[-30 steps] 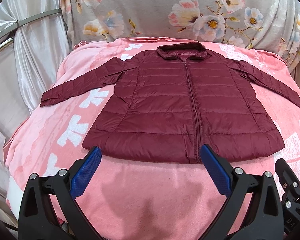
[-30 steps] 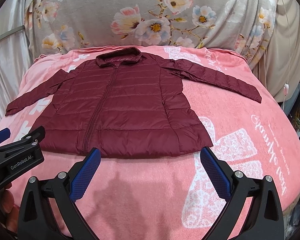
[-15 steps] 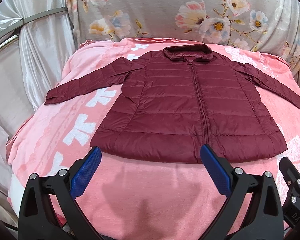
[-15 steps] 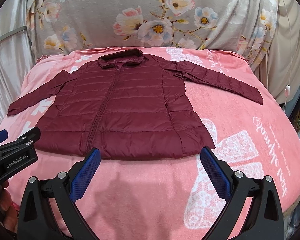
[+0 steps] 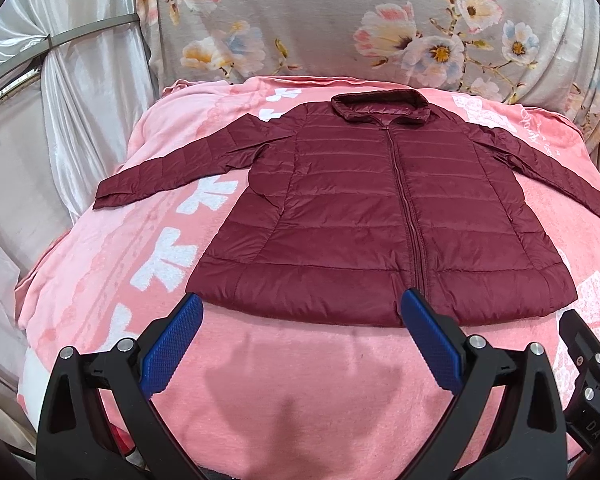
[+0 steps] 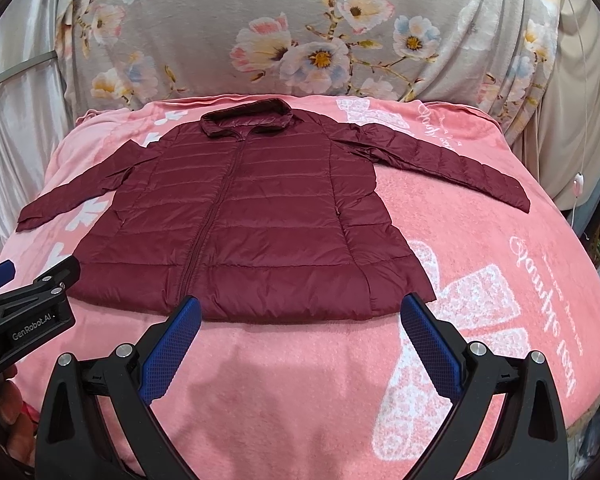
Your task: Fold large clothes
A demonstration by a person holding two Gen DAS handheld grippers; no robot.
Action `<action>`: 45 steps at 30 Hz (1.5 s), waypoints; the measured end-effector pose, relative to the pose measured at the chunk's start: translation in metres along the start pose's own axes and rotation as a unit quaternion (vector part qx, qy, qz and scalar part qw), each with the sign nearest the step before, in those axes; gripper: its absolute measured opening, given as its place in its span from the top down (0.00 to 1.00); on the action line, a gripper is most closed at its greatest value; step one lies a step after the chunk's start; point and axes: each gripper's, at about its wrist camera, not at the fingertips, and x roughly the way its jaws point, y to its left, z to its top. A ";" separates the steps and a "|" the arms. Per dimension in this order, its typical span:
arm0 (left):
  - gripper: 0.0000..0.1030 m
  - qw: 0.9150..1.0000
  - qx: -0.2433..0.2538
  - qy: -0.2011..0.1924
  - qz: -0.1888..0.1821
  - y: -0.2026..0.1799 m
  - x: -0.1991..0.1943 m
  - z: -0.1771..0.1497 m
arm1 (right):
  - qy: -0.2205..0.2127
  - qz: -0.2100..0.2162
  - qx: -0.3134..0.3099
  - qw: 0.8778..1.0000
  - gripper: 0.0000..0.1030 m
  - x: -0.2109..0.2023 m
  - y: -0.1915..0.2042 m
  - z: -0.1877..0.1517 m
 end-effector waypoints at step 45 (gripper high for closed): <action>0.06 1.000 -0.023 0.001 -0.005 0.024 0.005 0.004 | -0.006 0.006 0.004 1.000 0.05 0.013 -0.004 0.007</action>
